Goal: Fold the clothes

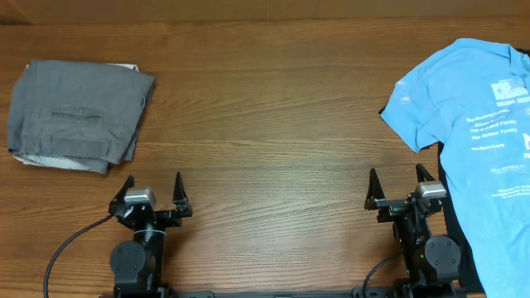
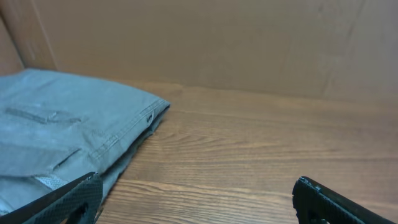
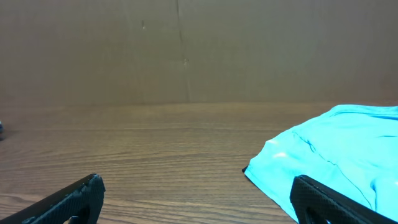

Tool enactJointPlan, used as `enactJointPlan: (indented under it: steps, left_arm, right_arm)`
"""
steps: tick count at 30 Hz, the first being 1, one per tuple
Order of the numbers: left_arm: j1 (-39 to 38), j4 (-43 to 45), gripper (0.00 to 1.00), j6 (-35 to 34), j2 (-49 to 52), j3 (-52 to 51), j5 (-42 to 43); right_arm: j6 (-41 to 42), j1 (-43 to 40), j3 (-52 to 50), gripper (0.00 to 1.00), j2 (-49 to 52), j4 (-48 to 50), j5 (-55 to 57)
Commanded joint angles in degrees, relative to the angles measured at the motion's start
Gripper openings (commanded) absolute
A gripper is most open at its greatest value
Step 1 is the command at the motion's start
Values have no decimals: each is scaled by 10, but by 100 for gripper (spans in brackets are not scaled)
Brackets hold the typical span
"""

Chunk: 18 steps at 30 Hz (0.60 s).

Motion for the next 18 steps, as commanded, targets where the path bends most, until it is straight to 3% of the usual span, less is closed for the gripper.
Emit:
enactJointPlan:
  steps: [1, 18]
  left_arm:
    - [-14, 2, 100, 70, -6, -4, -13]
    - [-18, 2, 100, 75, -6, -4, -13]
  right_arm:
    - [3, -2, -6, 100, -7, 5, 5]
    - [3, -2, -6, 100, -7, 4, 5]
